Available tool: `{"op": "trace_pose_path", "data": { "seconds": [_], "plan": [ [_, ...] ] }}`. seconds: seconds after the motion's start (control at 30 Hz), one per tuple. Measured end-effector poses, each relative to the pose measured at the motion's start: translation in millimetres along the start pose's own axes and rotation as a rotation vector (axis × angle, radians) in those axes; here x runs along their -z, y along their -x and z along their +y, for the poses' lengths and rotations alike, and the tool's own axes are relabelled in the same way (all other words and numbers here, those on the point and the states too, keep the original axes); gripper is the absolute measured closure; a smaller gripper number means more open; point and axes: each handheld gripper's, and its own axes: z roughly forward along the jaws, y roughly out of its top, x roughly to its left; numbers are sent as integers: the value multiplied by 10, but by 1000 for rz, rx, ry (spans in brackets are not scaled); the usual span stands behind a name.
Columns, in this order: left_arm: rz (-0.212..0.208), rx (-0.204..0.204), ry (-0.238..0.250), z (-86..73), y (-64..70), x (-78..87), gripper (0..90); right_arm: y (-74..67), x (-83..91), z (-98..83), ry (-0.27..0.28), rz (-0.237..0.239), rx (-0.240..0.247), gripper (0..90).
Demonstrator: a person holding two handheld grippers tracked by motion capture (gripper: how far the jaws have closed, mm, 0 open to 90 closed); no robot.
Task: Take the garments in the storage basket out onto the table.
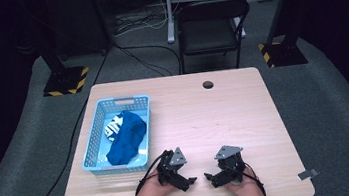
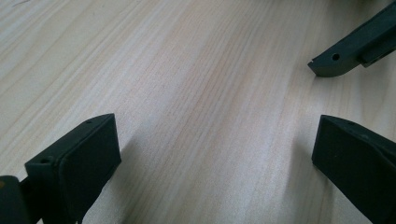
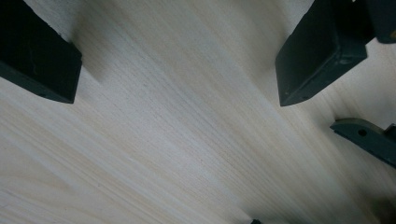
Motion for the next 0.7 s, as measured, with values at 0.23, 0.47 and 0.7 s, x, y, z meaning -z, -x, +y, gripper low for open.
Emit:
{"op": "trace_pose_path", "data": {
  "seconds": [0.23, 0.47, 0.7],
  "plan": [
    [-10, -6, 0, 12, -16, -12, 4, 2, 0, 0, 0, -3, -2, 0],
    [-15, -12, 1, 8, -22, -8, 5, 2, 0, 0, 0, -4, -2, 0],
    [-39, -15, 14, -15, -37, 38, 57, 3, 0, 1, 0, -4, -3, 0]
  ]
}}
